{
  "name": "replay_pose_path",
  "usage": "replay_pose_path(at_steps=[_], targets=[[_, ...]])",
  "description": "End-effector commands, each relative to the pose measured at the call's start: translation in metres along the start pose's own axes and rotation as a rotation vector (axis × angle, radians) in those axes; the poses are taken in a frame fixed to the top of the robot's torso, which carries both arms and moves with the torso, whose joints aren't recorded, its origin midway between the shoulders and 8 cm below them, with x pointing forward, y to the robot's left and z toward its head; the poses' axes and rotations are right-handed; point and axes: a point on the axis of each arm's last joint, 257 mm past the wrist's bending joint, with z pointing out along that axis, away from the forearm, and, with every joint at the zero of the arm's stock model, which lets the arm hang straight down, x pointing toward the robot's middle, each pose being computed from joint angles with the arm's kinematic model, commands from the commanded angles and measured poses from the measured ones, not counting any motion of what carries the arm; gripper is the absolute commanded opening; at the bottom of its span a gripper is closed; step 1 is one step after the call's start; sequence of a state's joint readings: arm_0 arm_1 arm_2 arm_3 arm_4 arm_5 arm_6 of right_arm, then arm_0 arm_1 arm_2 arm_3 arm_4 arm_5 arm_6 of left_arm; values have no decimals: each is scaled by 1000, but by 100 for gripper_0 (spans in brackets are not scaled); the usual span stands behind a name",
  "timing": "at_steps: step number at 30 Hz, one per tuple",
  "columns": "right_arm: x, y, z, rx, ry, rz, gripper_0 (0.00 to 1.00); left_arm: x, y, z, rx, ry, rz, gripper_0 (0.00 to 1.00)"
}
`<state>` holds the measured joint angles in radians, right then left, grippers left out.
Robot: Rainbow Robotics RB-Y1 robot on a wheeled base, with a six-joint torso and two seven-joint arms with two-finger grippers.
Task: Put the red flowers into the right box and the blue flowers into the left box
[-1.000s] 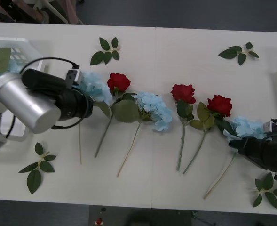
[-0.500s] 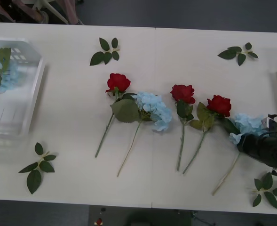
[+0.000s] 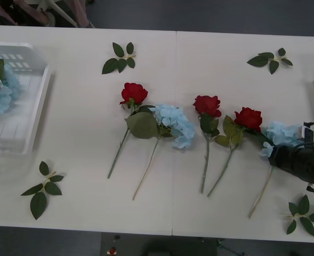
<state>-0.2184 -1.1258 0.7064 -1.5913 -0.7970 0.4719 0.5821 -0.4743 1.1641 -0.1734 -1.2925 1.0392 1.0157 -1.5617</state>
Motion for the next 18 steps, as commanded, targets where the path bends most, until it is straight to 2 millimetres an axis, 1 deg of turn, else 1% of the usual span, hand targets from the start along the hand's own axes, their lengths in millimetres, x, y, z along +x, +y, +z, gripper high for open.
replay_pose_path(at_steps=[1, 2, 3, 4, 5, 6, 7, 8, 9, 10, 12, 14, 16, 17, 18], targets=[[-7, 57, -12, -100, -3, -74, 0, -61, -33, -63, 111, -110, 64, 100], [-11, 65, -18, -110, -3, -79, 0, -69, -46, -74, 145, -123, 74, 100], [-17, 73, -27, -120, 0, -75, 0, -78, -68, -86, 186, -136, 97, 100], [-20, 80, -33, -131, 4, -75, 0, -81, -84, -89, 213, -137, 113, 100], [-24, 89, -40, -144, 7, -73, 0, -82, -104, -89, 241, -133, 127, 100], [-28, 99, -49, -159, 11, -86, 0, -80, -131, -85, 280, -121, 128, 100], [-32, 106, -56, -172, 9, -109, 0, -78, -150, -79, 303, -114, 130, 100], [-34, 117, -65, -191, 15, -131, 0, -73, -173, -68, 321, -106, 135, 100], [-38, 122, -71, -201, 17, -153, 0, -69, -189, -58, 325, -106, 150, 100], [-45, 129, -81, -212, 16, -181, 0, -63, -210, -44, 324, -107, 178, 100], [-54, 139, -92, -227, 15, -231, 0, -55, -234, -26, 315, -109, 209, 100], [-70, 153, -111, -260, 13, -346, 0, -39, -265, 3, 272, -98, 261, 100], [-78, 172, -127, -323, 16, -428, 0, -31, -284, 23, 213, -103, 297, 100], [-80, 178, -132, -344, 13, -459, 0, -28, -290, 28, 200, -100, 292, 100], [-79, 194, -142, -405, 18, -510, 0, -23, -302, 38, 186, -95, 287, 100]])
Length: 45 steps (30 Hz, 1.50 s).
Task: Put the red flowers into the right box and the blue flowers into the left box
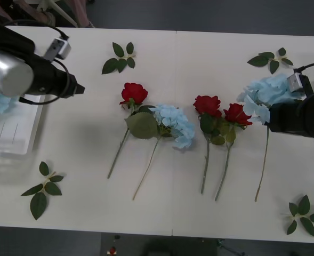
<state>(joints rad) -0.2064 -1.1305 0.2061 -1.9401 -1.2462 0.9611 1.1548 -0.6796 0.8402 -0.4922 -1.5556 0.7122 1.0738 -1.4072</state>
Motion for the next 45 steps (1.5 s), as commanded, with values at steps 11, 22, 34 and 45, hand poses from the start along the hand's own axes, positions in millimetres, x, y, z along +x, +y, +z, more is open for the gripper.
replay_pose_path(at_steps=[11, 22, 34, 45], targets=[[-99, 184, -20, -479, -290, -375, 0, -2, -138, 68, 77, 93, -6, 100], [-113, 226, -18, -593, -404, -489, 0, -31, -122, 45, 147, -5, -28, 100], [-115, 238, -21, -628, -430, -491, 0, -67, -136, -88, 624, -223, -164, 100], [-118, 253, -23, -659, -461, -493, 0, -67, -223, -122, 937, -368, -194, 100]])
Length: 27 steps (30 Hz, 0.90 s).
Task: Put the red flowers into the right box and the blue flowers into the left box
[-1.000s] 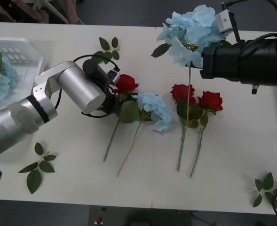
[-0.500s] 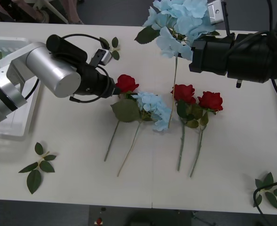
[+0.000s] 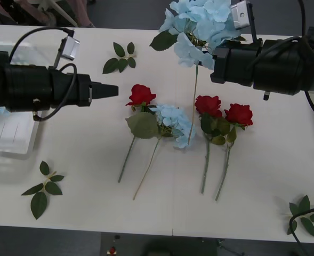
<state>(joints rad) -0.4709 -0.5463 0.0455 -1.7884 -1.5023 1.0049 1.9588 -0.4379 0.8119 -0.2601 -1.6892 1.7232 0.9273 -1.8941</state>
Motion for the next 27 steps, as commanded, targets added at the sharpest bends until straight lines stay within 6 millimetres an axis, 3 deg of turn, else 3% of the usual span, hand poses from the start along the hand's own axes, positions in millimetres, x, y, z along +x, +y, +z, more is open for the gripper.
replay_pose_path(at_steps=[1, 2, 5, 11, 12, 13, 14, 15, 16, 27], targets=[[-21, 17, 6, -34, -46, -54, 0, -8, -55, 54, 113, -44, 40, 100], [-22, 19, 8, -40, -51, -55, 0, -7, -67, 75, 138, -56, 26, 100], [-21, 22, 10, -48, -49, -59, 0, -8, -87, 101, 181, -64, 12, 100], [-18, 29, 17, -65, -50, -60, 0, -2, -126, 123, 262, -52, -2, 100], [-17, 30, 18, -68, -50, -59, 0, -1, -127, 124, 263, -51, 1, 94], [-17, 30, 19, -67, -53, -60, 0, 1, -130, 128, 264, -54, 5, 64], [-18, 31, 20, -68, -54, -61, 0, 1, -130, 129, 263, -55, 8, 47], [-17, 32, 20, -71, -55, -59, 0, 3, -130, 131, 262, -57, 3, 12], [-18, 32, 20, -71, -58, -58, 0, 6, -128, 133, 251, -55, 12, 0], [-18, 38, 24, -90, -67, -48, 0, 5, -113, 136, 193, -72, 63, 0]])
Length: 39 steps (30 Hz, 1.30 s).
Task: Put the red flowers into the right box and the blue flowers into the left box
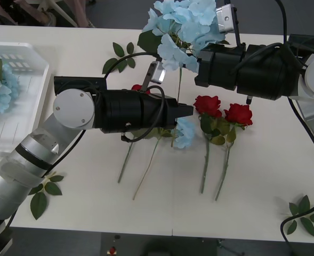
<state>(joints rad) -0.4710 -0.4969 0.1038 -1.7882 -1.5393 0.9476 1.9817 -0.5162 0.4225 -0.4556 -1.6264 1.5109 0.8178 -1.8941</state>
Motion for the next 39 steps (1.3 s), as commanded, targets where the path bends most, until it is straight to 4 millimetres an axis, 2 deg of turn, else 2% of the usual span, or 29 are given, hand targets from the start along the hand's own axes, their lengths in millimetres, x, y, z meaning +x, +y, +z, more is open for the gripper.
replay_pose_path(at_steps=[1, 7, 8, 9, 10, 12, 15, 19, 21, 25, 26, 27, 28, 31, 33, 34, 35, 39], targets=[[-19, 11, 2, -18, -21, -73, 0, -22, -4, -5, -6, -43, 53, 0], [-20, 12, 2, -22, -22, -71, 0, -23, -1, -8, -13, -44, 57, 0], [-19, 12, 2, -21, -22, -72, 13, -24, 1, -9, -17, -46, 59, 0], [-19, 10, 2, -13, -18, -81, 44, -25, 1, -10, -19, -48, 63, 0], [-20, 10, 2, -11, -18, -87, 54, -26, 2, -11, -23, -51, 65, 0], [-18, 9, 2, -10, -8, -95, 66, -31, 5, -16, -31, -66, 64, 0], [-10, 8, 1, -6, 33, -104, 71, -39, 15, -30, -51, -88, 56, 0], [10, 5, -5, -1, 107, 4, 71, -57, 41, -78, -92, -139, -6, 0], [22, 3, -9, 13, 159, 98, 71, -62, 57, -115, -119, -171, -66, 0], [46, -9, -30, 110, 307, 255, 71, -48, 99, -202, -254, -121, -88, 0], [54, -15, -39, 169, 357, 302, 71, -43, 113, -234, -313, -101, -96, 0], [56, -16, -43, 198, 381, 320, 71, -39, 121, -251, -347, -90, -100, 0], [66, -22, -56, 282, 437, 379, 71, -31, 140, -299, -442, -64, -108, 0], [79, -34, -79, 447, 508, 458, 71, -18, 168, -374, -589, -21, -139, 0], [93, -43, -93, 549, 548, 493, 71, -9, 179, -410, -654, 4, -167, 0], [107, -51, -106, 629, 577, 491, 71, -1, 190, -439, -719, 28, -182, 0], [112, -55, -110, 660, 583, 495, 72, 2, 195, -450, -743, 39, -186, 0], [151, -86, -137, 851, 607, 438, 71, 25, 232, -515, -924, 110, -166, 0]])
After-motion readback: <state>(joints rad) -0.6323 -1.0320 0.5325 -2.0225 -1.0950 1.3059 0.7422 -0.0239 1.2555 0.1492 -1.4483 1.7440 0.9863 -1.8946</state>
